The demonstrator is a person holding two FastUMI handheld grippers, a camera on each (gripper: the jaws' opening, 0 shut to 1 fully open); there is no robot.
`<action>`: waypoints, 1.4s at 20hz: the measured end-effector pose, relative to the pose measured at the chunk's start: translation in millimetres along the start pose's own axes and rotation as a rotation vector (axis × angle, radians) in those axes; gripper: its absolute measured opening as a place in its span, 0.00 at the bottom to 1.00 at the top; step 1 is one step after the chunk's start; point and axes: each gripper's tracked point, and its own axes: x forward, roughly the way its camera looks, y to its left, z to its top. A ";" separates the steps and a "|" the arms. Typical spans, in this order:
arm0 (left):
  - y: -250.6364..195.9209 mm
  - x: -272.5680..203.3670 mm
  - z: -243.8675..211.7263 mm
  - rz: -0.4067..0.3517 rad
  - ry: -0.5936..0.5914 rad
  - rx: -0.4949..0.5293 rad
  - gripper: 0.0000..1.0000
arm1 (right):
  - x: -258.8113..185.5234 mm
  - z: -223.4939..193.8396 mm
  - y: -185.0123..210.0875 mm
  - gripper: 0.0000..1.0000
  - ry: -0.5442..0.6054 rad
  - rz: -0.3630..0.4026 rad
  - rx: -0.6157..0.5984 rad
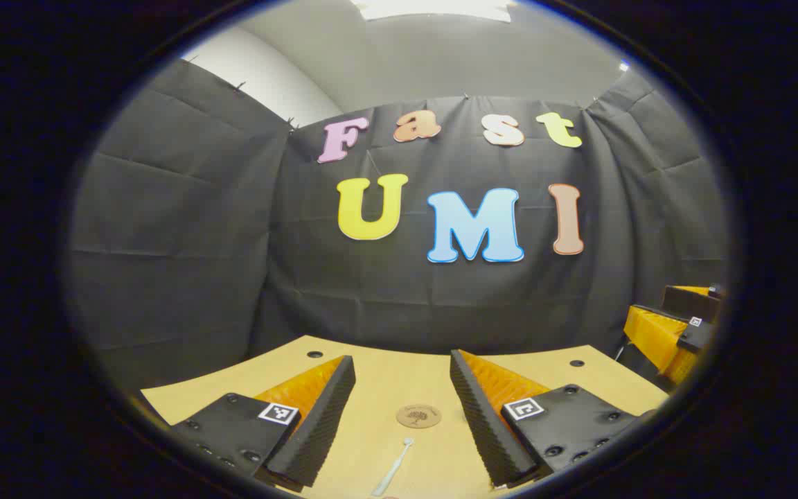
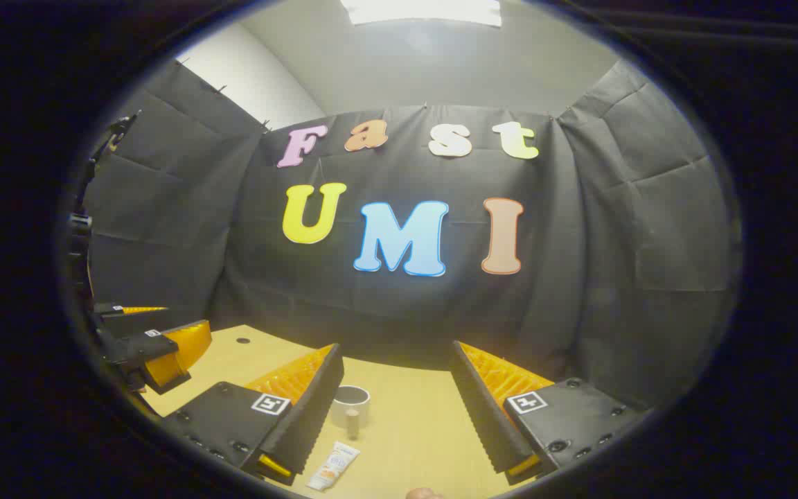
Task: Put the toothbrush and toothpaste on the desktop into the cup, then pick up the cup and place it on the coaster on the desktop.
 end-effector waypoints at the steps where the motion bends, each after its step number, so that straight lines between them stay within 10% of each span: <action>1: -3.3 8.3 0.1 -0.019 0.003 0.004 0.94 | 5.0 -1.1 -2.5 0.98 0.010 -0.014 -0.011; 19: -30.0 98.1 -29.5 -0.321 0.111 0.059 0.92 | 39.4 -48.2 33.5 0.98 0.275 -0.106 0.059; 28: -37.6 122.9 -98.4 -0.302 0.343 0.042 0.92 | 58.3 -113.4 63.3 0.99 0.602 -0.021 0.137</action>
